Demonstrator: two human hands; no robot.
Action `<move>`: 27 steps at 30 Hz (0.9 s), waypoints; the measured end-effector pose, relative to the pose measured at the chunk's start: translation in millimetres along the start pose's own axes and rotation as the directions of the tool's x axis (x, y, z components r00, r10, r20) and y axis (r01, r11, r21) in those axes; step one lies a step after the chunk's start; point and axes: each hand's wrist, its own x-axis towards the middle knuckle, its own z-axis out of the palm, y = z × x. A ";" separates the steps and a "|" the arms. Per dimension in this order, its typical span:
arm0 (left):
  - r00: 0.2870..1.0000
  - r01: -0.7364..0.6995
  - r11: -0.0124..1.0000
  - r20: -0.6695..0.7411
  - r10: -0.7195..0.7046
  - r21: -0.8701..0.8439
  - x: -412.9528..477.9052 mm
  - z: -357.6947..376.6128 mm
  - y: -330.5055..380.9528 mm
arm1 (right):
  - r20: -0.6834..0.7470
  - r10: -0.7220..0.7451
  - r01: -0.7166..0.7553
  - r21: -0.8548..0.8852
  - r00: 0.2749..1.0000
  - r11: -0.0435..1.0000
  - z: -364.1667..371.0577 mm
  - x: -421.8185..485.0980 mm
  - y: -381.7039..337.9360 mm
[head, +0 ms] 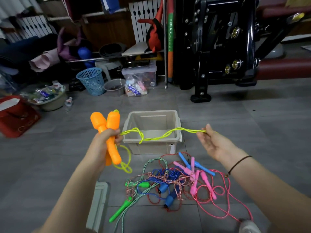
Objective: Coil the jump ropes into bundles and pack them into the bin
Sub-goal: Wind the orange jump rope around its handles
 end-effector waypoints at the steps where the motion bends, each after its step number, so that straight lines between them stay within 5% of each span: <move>1: 1.000 -0.004 0.999 0.023 0.005 -0.039 -3.1 1.9 -1.2 | 0.021 0.028 -0.028 -0.012 0.999 1.000 0.8 -3.3 5.0; 7: 0.992 -0.016 0.989 0.120 0.034 -0.144 -8.2 16.3 0.8 | 0.258 0.245 -0.179 -0.253 0.934 0.951 16.3 -24.0 17.5; 12: 0.951 0.021 0.999 0.306 -0.034 0.045 -8.3 33.9 -1.2 | 0.603 0.002 0.354 -0.470 0.797 0.808 39.1 -50.6 36.0; 17: 0.921 0.015 0.995 0.385 -0.050 0.096 -8.8 50.8 4.6 | 0.780 0.034 0.553 -0.473 0.625 0.685 57.2 -58.3 59.0; 21: 0.948 -0.054 0.991 0.319 0.013 0.119 -4.6 48.8 7.5 | 0.763 -0.092 0.636 -0.460 0.640 0.619 66.6 -51.8 56.6; 27: 0.999 -0.040 0.982 0.022 0.037 0.185 -4.9 42.9 14.5 | 0.707 0.108 0.582 -0.650 0.699 0.489 65.4 -42.2 38.1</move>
